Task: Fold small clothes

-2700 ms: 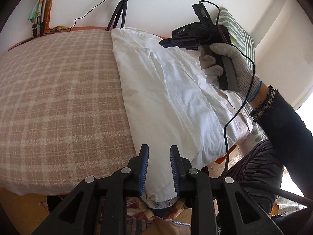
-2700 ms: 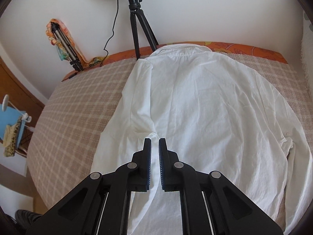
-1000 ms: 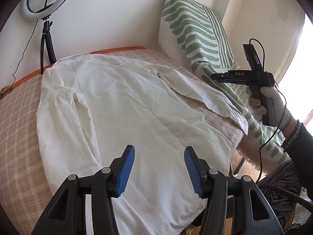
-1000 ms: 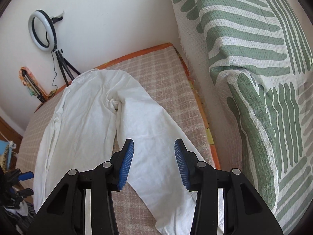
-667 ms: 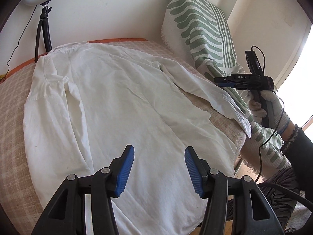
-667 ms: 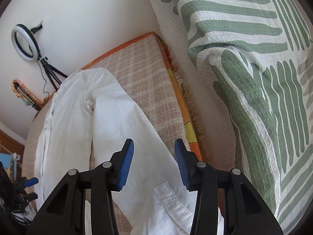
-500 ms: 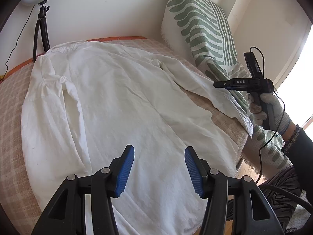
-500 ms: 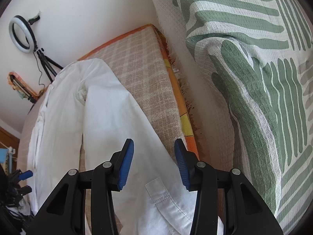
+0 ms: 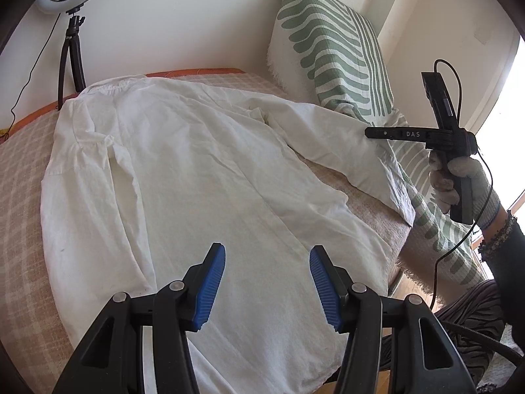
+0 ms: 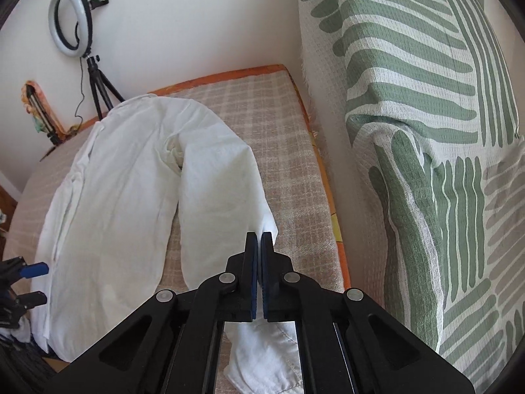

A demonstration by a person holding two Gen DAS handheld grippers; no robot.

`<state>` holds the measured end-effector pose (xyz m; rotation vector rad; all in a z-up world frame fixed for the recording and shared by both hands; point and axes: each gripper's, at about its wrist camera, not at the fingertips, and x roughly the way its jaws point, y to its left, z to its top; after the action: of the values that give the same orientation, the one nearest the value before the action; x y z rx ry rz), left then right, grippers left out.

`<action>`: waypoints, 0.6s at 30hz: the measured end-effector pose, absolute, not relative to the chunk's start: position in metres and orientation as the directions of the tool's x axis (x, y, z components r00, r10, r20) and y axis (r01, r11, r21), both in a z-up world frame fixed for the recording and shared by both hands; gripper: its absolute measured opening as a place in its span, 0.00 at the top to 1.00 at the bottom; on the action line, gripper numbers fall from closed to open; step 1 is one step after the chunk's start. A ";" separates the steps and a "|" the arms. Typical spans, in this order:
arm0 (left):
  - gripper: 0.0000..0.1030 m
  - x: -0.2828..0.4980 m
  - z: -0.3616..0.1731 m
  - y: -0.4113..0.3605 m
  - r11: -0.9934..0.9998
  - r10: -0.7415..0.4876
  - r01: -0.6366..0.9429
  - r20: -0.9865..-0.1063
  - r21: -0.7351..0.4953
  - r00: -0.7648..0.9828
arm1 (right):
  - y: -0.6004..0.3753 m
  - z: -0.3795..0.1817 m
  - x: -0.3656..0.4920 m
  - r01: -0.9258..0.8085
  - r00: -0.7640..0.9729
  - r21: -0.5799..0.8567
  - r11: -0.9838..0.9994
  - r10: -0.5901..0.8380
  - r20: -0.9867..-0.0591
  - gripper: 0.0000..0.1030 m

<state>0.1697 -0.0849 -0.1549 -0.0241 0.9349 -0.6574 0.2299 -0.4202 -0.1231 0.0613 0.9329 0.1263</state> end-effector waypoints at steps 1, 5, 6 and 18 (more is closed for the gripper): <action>0.46 0.170 -0.153 -0.083 0.806 -0.535 0.512 -0.734 -0.296 0.417 | -0.413 -0.118 0.228 -0.092 0.595 0.097 0.991 0.133 -0.793 0.99; 0.46 0.167 -0.148 -0.075 0.808 -0.539 0.506 -0.724 -0.301 0.430 | -0.382 -0.101 0.221 -0.147 0.612 0.043 0.988 0.125 -0.781 0.99; 0.46 0.167 -0.147 -0.074 0.808 -0.540 0.505 -0.723 -0.302 0.431 | -0.375 -0.097 0.220 -0.166 0.610 0.058 0.984 0.149 -0.778 0.99; 0.46 0.160 -0.143 -0.062 0.821 -0.534 0.481 -0.715 -0.308 0.452 | -0.292 -0.101 0.203 -0.353 0.564 0.043 0.935 0.250 -0.787 0.99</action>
<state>0.1604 -0.0616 -0.1435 -0.0644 0.9058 -0.6273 0.2031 -0.2922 -0.1014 -0.1241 0.9047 0.3557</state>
